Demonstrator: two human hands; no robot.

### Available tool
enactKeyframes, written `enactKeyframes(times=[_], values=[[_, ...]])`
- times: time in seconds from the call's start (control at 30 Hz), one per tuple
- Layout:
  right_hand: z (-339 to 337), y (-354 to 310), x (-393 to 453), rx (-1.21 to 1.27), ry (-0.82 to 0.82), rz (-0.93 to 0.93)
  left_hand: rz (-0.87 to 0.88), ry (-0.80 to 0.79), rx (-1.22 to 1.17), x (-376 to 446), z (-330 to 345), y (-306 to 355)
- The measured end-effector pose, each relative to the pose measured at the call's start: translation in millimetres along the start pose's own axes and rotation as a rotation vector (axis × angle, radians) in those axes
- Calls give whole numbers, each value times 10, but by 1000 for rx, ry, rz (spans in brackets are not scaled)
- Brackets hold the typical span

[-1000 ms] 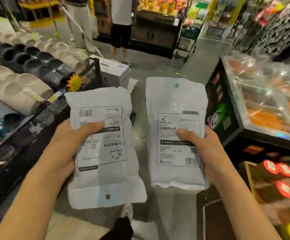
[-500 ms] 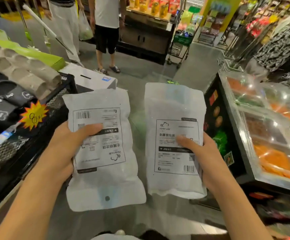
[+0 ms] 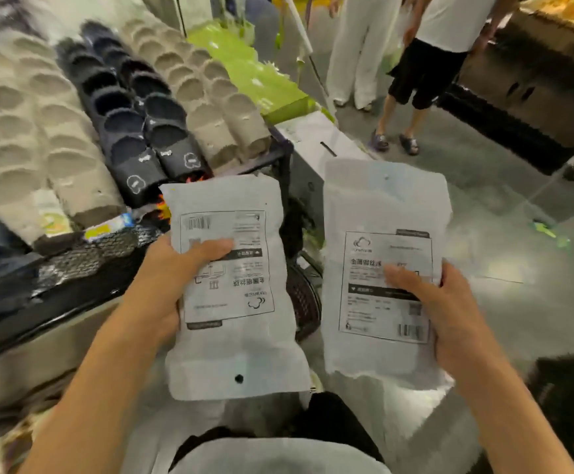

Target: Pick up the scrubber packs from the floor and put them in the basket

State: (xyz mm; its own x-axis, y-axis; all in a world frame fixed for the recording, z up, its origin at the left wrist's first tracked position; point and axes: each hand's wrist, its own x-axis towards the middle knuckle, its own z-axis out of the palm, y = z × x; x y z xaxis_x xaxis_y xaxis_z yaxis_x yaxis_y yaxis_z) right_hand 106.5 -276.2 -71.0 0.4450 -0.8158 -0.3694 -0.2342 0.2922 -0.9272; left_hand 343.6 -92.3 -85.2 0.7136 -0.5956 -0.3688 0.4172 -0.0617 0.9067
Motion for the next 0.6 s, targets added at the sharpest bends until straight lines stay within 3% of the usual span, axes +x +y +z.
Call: enactKeyframes(times=[0.17, 0.4, 0.6], values=[[85, -256, 959, -63, -242, 8, 33, 225, -82, 167, 275, 9], [574, -187, 1721, -173, -463, 41, 69, 447, -131, 419, 100, -193], [872, 371, 2241, -225, -500, 86, 100, 463, -109, 865, -185, -726]])
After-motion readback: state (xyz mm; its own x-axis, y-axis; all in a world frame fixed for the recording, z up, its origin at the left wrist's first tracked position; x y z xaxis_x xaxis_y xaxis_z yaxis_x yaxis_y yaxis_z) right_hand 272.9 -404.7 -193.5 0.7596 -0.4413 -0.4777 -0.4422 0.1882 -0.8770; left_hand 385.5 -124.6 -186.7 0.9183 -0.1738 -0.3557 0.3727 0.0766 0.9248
